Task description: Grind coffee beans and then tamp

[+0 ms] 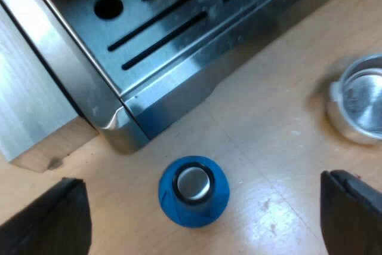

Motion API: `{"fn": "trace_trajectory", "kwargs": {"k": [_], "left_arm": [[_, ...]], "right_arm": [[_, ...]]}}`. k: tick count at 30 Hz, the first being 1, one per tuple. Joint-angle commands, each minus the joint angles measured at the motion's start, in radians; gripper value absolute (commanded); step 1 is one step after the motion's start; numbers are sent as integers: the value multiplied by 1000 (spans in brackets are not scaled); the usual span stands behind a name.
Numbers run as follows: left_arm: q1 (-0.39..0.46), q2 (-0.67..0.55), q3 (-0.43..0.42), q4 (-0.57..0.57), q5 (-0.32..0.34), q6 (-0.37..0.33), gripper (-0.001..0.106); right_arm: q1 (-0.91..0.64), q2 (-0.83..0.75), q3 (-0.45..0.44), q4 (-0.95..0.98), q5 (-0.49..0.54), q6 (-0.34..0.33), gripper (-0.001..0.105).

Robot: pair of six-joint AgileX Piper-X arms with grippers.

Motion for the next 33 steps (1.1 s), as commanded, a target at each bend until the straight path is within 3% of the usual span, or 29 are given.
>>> {"fn": "trace_trajectory", "kwargs": {"k": [1,5,10,12,19,26,33], "left_arm": [[-3,-107,-1,56,-12,5,79],[-3,-214,-5,103,-12,5,79],[-3,-295,-59,171,-12,5,79],[-3,-303,-87,189,-12,-6,79],[-1,-303,-175,200,-17,-57,79],[-1,-297,-186,199,-17,-68,79],[9,-269,-186,199,-17,-113,79]], "right_arm": [[0,-10,-64,37,-35,-8,63],[0,-10,-149,148,-47,0,63],[0,-8,-279,332,-47,139,63],[0,-11,-313,377,-55,161,63],[-3,-58,-430,579,-55,165,63],[-120,-120,-462,779,-60,259,63],[-250,-157,-462,866,-104,260,63]]}}
